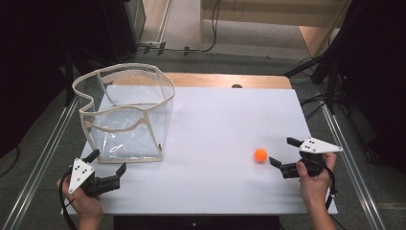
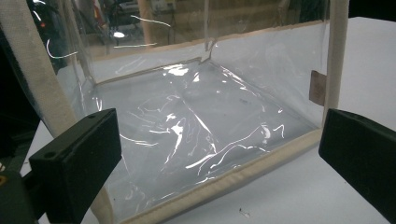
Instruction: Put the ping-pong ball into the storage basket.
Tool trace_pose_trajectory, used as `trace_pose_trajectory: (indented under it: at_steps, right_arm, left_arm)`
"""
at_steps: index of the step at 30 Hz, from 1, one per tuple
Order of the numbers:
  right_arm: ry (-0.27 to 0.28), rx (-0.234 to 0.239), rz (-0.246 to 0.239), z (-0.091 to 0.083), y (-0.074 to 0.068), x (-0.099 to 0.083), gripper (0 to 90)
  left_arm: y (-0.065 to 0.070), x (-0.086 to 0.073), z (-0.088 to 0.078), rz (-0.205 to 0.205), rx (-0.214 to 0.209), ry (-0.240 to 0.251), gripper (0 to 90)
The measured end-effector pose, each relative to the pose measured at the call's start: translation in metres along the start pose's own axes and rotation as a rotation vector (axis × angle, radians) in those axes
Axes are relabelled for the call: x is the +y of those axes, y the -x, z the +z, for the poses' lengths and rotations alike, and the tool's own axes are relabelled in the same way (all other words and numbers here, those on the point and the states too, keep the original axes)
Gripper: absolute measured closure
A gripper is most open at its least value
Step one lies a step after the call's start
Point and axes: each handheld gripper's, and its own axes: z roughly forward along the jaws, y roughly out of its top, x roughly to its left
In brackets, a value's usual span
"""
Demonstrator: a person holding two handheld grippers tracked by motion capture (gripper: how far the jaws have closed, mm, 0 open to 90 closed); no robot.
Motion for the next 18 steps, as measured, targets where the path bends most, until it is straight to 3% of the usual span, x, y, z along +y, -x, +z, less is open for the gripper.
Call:
trace_pose_trajectory:
  at_steps: [6,18]
  right_arm:
    - [-0.020,0.002,-0.016,0.003,-0.002,0.006,0.0]
    - [-0.127,0.033,-0.021,0.016,-0.002,0.013,0.0]
  left_arm:
    - [0.000,0.000,0.000,0.000,-0.004,0.003,0.0]
    - [0.000,0.000,0.000,0.000,-0.003,-0.001,0.0]
